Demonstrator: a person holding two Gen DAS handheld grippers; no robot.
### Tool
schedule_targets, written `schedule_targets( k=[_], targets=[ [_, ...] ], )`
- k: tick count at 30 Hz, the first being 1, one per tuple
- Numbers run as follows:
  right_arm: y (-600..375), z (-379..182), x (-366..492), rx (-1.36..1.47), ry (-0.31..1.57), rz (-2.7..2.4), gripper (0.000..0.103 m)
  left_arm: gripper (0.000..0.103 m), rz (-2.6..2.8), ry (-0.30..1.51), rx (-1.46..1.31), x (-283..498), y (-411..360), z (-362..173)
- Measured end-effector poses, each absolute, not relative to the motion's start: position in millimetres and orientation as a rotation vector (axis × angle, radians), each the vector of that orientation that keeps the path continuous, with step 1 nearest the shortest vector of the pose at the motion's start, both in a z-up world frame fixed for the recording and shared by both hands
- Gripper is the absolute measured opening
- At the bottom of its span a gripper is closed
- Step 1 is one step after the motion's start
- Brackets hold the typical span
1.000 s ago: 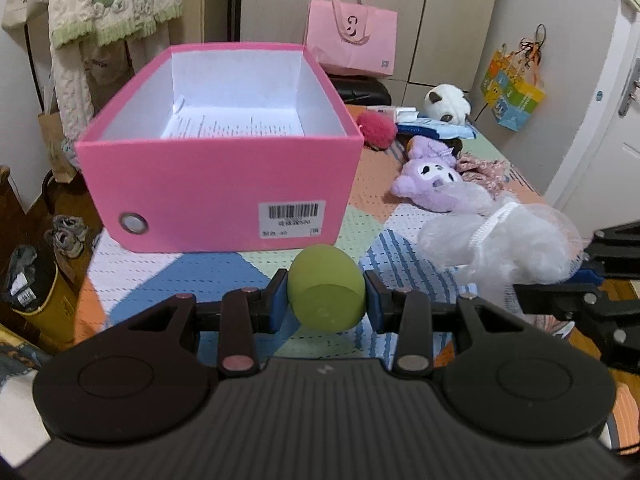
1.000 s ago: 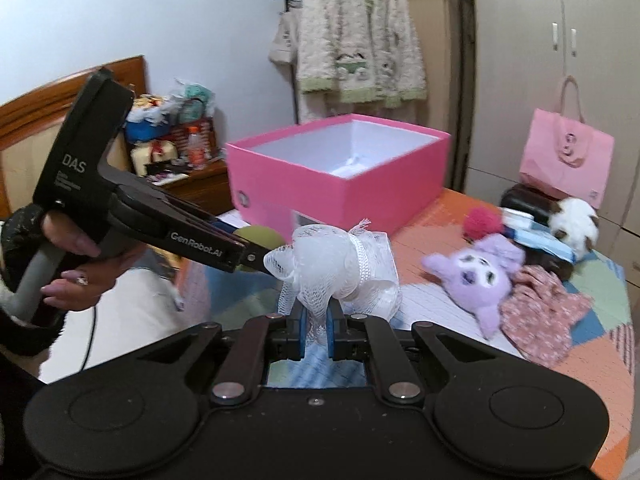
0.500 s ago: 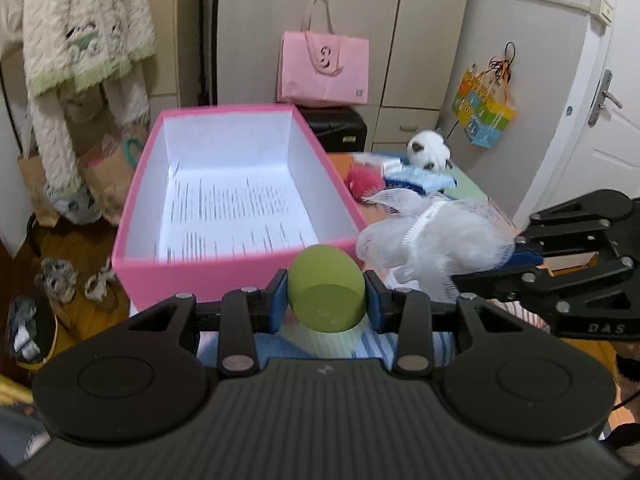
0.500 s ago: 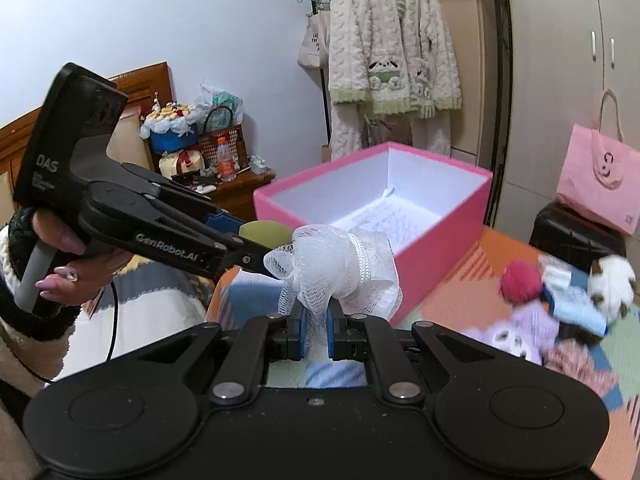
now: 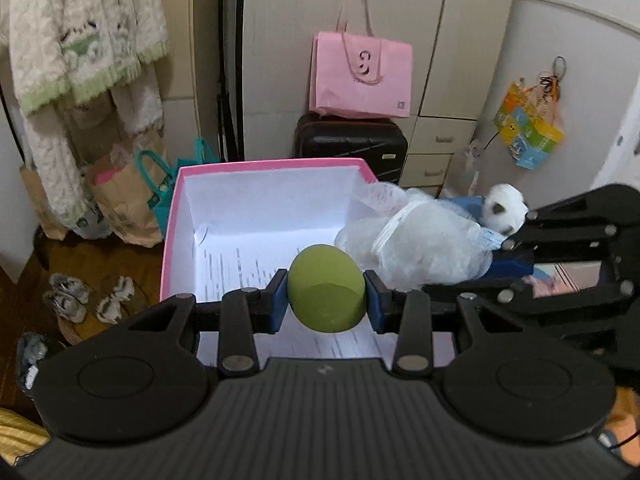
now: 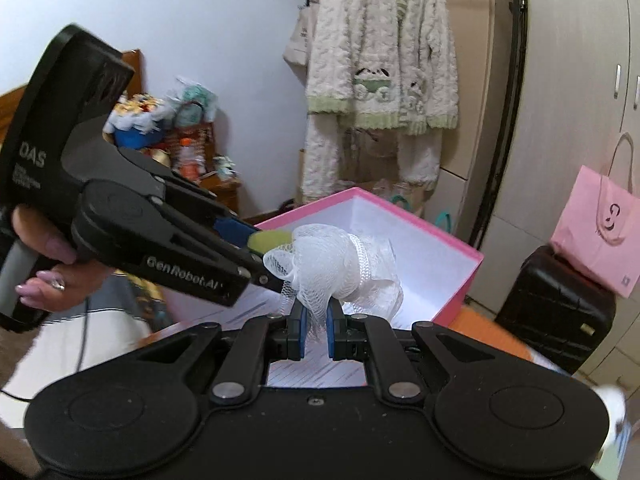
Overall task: Organize soft objects
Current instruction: 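Lower both grippers into the pink box and open them, then lift both open grippers out of the pink box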
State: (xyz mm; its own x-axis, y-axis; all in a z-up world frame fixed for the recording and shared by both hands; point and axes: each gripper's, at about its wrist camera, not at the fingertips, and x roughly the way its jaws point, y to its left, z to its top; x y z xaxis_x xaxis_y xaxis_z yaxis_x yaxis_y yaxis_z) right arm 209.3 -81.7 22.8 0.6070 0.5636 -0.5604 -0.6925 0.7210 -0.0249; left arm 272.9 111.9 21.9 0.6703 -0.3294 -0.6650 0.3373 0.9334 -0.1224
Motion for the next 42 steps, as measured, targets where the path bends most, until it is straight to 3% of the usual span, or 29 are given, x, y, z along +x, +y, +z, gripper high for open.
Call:
schedule_targets(
  k=[10,26,28,30,32,35,42],
  targets=[
    [-50,-12,311,-0.396,0.731,0.706,0.011,0.038,-0.324,0.983,-0.122,375,113,-37],
    [-5,-36,347,-0.669,0.859,0.646,0.013,0.041,-0.205,1.027,-0.247,404,124,-73],
    [0,-36,348,-0.695,0.853,0.637,0.017,0.045,-0.192,1.030,-0.248,406,125,-74],
    [1,-37,346,-0.709,0.849,0.631,0.027,0.052,-0.197,1.034,-0.228,406,123,-73],
    [-1,-35,346,-0.698,0.846,0.630,0.033,0.063,-0.214,1.031,-0.201,403,121,-71],
    [-9,-27,345,-0.645,0.836,0.643,0.051,0.065,-0.251,1.008,-0.167,392,120,-57],
    [-45,6,324,-0.435,0.800,0.731,0.059,0.070,-0.292,0.888,-0.072,348,124,-13]
  ],
)
